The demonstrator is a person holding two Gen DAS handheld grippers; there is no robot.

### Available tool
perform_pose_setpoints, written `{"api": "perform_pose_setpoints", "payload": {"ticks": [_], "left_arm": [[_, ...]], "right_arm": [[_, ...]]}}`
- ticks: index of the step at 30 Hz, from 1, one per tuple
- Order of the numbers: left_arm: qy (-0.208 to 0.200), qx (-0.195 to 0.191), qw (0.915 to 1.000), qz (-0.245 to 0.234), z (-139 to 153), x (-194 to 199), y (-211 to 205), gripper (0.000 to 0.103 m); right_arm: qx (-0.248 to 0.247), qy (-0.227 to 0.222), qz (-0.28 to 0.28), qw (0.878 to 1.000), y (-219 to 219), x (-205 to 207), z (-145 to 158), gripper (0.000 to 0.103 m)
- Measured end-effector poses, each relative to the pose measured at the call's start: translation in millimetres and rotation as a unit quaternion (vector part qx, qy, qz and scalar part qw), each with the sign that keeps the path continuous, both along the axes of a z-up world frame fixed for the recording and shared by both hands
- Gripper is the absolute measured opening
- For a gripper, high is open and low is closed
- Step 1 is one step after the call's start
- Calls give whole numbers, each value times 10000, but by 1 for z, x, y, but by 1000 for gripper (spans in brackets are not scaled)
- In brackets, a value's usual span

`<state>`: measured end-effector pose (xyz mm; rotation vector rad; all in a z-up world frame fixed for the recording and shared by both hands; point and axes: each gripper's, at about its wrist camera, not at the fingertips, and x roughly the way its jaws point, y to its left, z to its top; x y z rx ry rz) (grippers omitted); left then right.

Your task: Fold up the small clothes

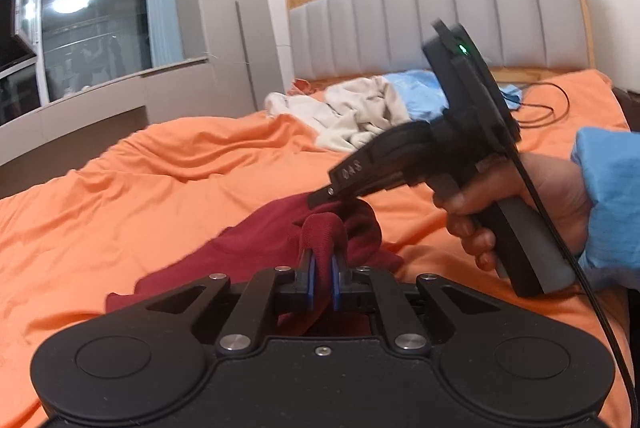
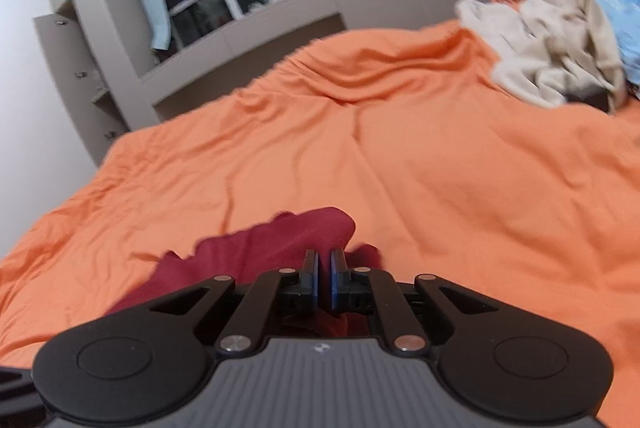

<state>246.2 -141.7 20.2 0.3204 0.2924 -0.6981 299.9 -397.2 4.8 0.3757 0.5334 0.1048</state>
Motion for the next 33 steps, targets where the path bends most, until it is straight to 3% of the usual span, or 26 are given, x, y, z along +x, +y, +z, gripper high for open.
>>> {"api": "perform_pose_setpoints", "payload": {"ticks": [9, 14, 17, 19, 21, 23, 25, 28, 33], "left_arm": [[397, 101, 9990, -152, -20, 12, -20, 11], [528, -115, 9983, -233, -19, 14, -12, 26], [636, -392, 9968, -273, -14, 14, -1, 47], [683, -600, 9956, -223, -9, 12, 7, 66], [719, -850, 9936, -187, -2, 9, 17, 74], [767, -1089, 9911, -44, 4, 9, 29, 86], [769, -1352, 9874, 285, 10, 10, 43, 100], [791, -1696, 9794, 762, 18, 12, 65, 102], [933, -1947, 9624, 1650, 22, 30, 95, 102]], "right_arm": [[-145, 420, -22, 9990, 4, 5, -20, 9], [-181, 469, -55, 9987, 4, 5, -22, 18], [-200, 468, -121, 9986, 1, 5, -22, 26], [-235, 454, -182, 9985, 0, 4, -20, 40], [-266, 429, -255, 9984, 0, 3, -19, 56], [-285, 393, -280, 9984, -1, 1, -19, 62], [-318, 330, -292, 9985, 1, -1, -17, 76], [-405, 153, -276, 9987, 4, -5, -12, 91], [-644, -173, 14, 9978, 18, -19, 0, 103]]}}
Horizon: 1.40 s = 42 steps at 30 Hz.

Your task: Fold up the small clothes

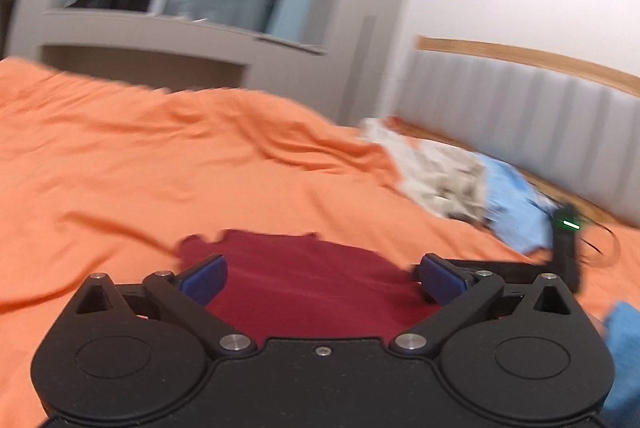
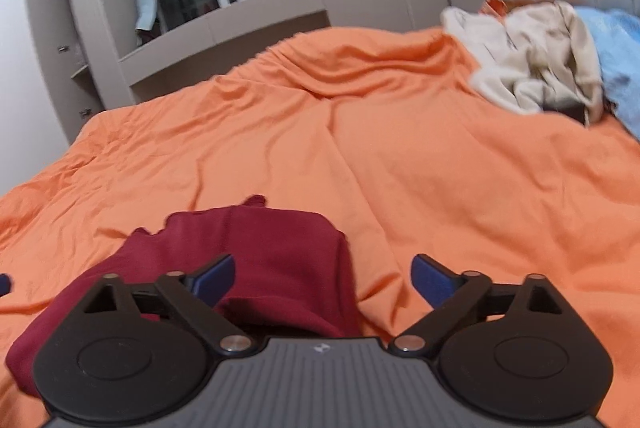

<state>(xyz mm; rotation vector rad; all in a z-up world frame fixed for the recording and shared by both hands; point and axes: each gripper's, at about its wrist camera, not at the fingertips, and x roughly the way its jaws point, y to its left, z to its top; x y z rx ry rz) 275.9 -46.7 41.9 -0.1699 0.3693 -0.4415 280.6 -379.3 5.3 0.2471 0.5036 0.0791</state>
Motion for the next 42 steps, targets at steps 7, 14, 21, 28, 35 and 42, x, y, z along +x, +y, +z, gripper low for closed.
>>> {"api": "perform_pose_setpoints", "payload": {"ticks": [7, 14, 21, 28, 35, 42], "left_arm": [[929, -527, 9917, 715, -18, 30, 32, 102], [1481, -370, 9855, 744, -43, 39, 36, 102], [1796, -169, 9812, 688, -64, 40, 35, 103], [1719, -7, 9826, 709, -67, 37, 31, 103], [1701, -86, 9828, 714, -68, 37, 31, 103], [1669, -85, 9834, 711, -69, 36, 31, 103]], "right_arm": [[-439, 145, 1009, 9938, 31, -15, 1, 103], [-822, 634, 1168, 9877, 44, -12, -14, 103], [-910, 764, 1191, 9857, 45, -11, -20, 103], [-114, 719, 965, 9927, 14, -8, -11, 103], [520, 649, 134, 9964, -18, 6, -13, 103], [263, 1071, -378, 9932, -21, 31, -33, 103]]}}
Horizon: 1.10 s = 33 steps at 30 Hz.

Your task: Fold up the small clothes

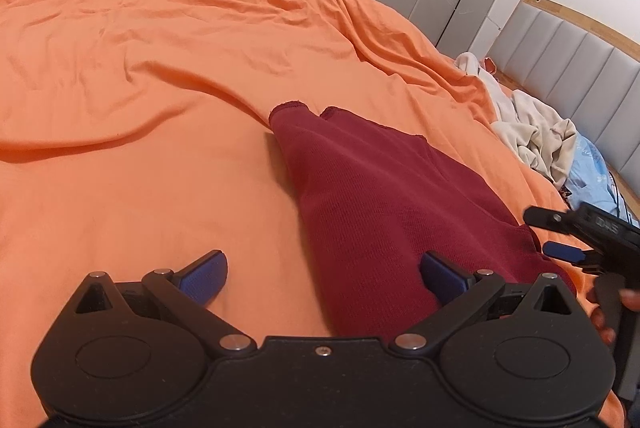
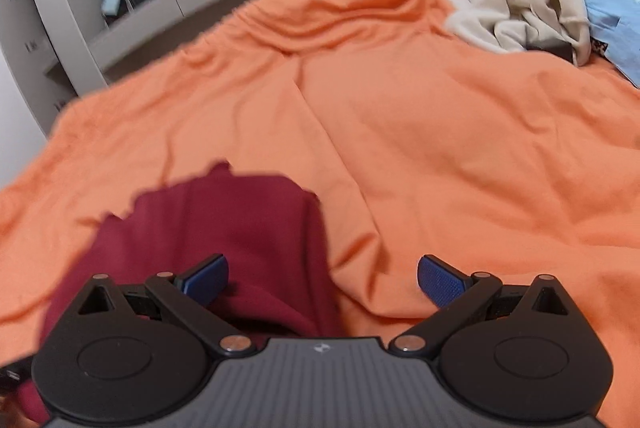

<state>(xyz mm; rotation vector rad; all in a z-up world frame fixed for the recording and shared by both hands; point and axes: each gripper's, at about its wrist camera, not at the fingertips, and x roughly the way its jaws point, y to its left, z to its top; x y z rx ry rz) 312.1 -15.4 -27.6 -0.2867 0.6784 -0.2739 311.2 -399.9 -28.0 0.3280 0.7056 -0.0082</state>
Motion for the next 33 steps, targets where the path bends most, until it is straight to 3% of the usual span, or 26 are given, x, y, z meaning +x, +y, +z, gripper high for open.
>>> {"api": "perform_pose_setpoints", "payload": {"ticks": [5, 23, 29, 33], "left_arm": [[-2, -1, 10000, -1, 0, 0, 0, 103], [-11, 2, 10000, 0, -1, 0, 0, 103], [-8, -4, 10000, -2, -1, 0, 0, 103], [-9, -4, 10000, -2, -1, 0, 0, 103]], "right_arm": [[-291, 22, 34, 9996, 11, -5, -4, 103], [-210, 22, -30, 9998, 10, -7, -6, 103], [-143, -367, -53, 9992, 7, -15, 6, 103], [-42, -666, 267, 9974, 10, -8, 14, 103]]}}
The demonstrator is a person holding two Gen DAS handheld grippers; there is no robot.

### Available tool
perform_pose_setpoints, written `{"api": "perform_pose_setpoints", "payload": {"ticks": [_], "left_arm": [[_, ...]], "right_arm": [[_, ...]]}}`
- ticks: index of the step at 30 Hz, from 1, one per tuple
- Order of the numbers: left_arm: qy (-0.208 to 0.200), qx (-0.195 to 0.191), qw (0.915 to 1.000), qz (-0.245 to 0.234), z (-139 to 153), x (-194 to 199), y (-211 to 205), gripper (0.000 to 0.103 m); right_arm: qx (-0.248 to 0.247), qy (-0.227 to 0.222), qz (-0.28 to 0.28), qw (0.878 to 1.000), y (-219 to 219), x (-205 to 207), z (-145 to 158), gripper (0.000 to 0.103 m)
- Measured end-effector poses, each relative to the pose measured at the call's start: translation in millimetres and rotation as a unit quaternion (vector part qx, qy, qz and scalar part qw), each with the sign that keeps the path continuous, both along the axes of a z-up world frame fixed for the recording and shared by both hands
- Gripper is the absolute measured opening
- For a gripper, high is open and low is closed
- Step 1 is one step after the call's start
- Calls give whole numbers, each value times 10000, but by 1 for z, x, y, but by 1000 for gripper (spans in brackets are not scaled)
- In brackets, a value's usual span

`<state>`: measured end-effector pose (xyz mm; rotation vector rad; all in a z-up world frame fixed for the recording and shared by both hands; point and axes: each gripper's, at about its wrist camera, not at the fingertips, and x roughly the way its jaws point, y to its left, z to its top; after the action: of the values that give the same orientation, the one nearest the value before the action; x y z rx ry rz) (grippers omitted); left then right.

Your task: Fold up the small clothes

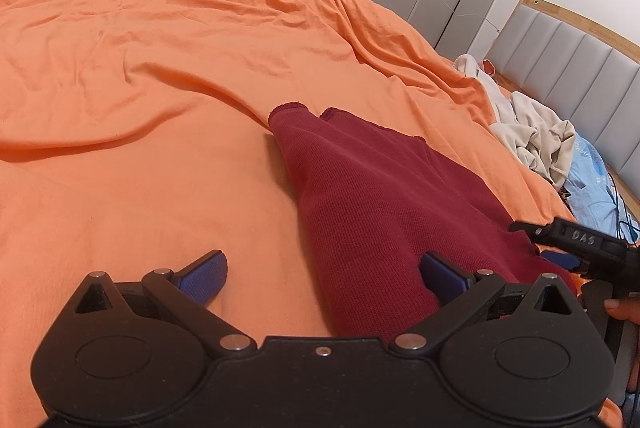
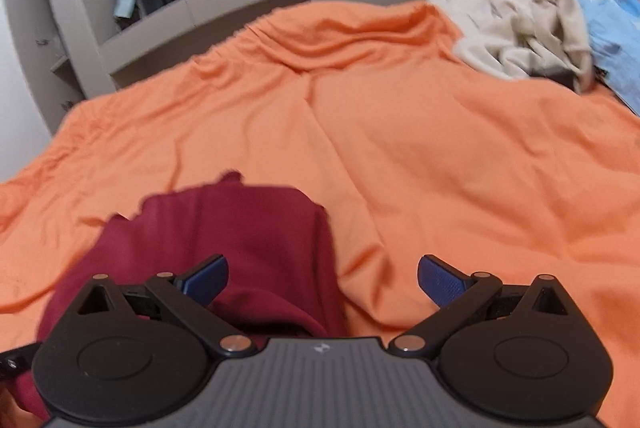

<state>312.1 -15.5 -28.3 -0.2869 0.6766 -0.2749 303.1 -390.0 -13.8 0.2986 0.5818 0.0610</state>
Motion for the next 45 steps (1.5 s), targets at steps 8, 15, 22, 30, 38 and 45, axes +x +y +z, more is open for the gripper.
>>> {"api": "perform_pose_setpoints", "payload": {"ticks": [8, 15, 22, 30, 38, 45], "left_arm": [[-4, -3, 10000, -3, 0, 0, 1, 103], [-5, -3, 10000, -2, -1, 0, 0, 103], [-9, 15, 10000, -8, -1, 0, 0, 103], [-12, 9, 10000, -6, -1, 0, 0, 103], [37, -68, 10000, -28, 1, 2, 1, 103], [214, -294, 9992, -149, 9, 14, 8, 103]], "right_arm": [[485, -58, 945, 9943, -5, 38, -4, 103], [878, 485, 613, 9931, -15, 47, -28, 83], [88, 496, 541, 9973, 7, 42, -26, 80], [71, 407, 618, 9972, 9, 41, -28, 69], [-107, 321, 698, 9970, 16, 39, -24, 59], [-71, 330, 683, 9971, 15, 39, -25, 61]]}}
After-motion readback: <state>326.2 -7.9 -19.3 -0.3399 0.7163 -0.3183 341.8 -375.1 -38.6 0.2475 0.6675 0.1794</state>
